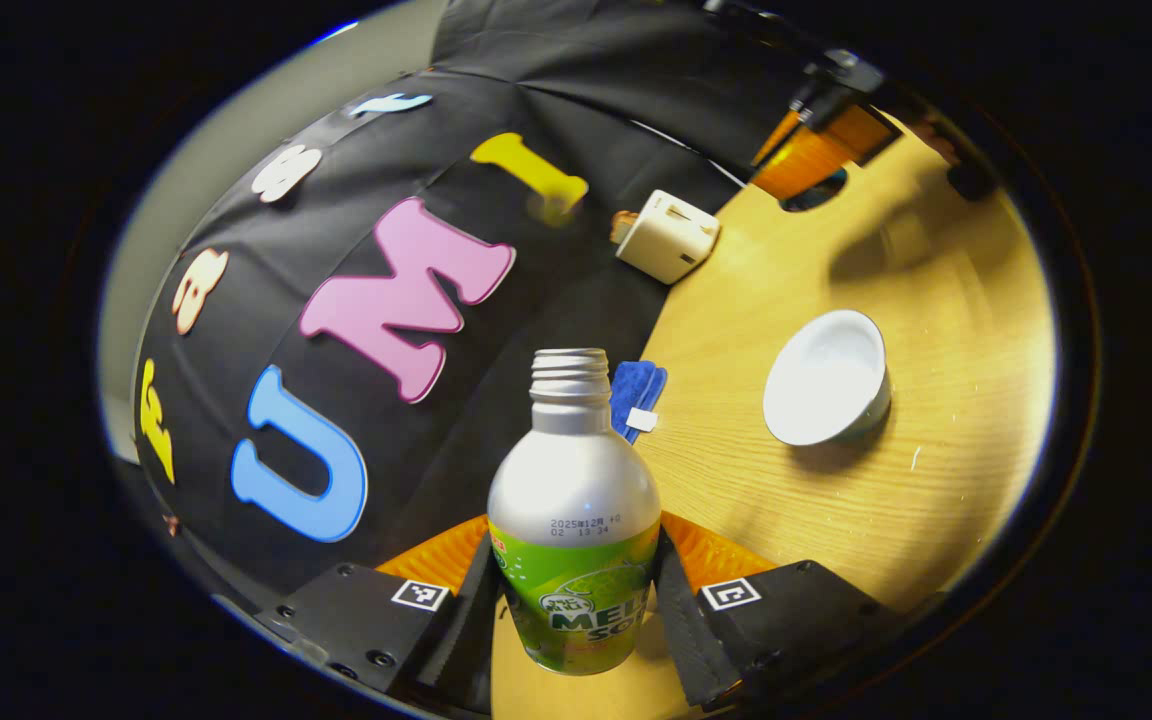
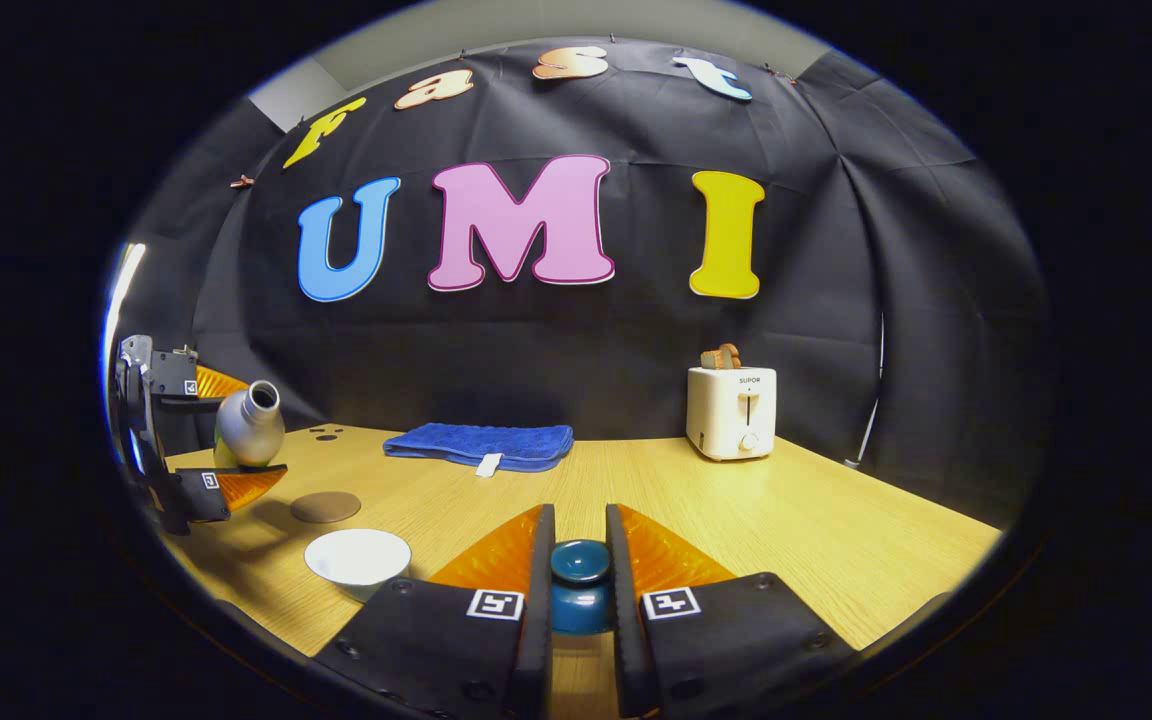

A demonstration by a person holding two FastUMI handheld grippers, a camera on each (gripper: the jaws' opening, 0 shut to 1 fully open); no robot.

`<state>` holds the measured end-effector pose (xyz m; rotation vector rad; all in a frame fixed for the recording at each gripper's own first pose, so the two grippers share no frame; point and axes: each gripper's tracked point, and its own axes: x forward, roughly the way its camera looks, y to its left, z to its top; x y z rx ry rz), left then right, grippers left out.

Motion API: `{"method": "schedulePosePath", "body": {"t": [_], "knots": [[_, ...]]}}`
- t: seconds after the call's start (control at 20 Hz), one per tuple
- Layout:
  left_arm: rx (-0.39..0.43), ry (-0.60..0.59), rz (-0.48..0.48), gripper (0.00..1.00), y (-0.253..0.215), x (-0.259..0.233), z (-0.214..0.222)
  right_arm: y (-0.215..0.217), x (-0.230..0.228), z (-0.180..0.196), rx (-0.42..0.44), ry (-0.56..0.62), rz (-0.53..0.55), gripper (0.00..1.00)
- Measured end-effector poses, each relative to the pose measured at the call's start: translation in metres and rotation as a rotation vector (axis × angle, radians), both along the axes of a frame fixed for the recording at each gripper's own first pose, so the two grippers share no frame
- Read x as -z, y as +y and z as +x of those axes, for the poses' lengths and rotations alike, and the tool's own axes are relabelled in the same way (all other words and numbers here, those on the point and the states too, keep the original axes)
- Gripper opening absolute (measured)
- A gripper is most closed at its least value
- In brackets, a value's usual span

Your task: Open the teacup lid with one hand, grasp the water bottle and pour water into the teacup with the other hand; after pouring, place the water bottle on the coaster and then close the teacup lid.

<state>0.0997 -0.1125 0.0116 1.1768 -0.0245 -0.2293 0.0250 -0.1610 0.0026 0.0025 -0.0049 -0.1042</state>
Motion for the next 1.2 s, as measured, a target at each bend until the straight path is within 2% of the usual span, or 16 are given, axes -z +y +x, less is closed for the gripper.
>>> {"method": "schedulePosePath", "body": {"t": [0.25, 0.55, 1.2], "knots": [[0.062, -0.010, 0.240, 0.77, -0.011, 0.002, 0.000, 0.003, 0.000, 0.000, -0.020, 0.001, 0.000, 0.29], [0.092, -0.001, 0.445, 0.77, -0.017, 0.010, 0.008, 0.003, 0.000, 0.000, -0.021, 0.001, 0.000, 0.28], [0.121, 0.008, 0.669, 0.77, -0.012, 0.005, 0.014, 0.004, 0.000, -0.001, -0.022, 0.001, 0.000, 0.28]]}}
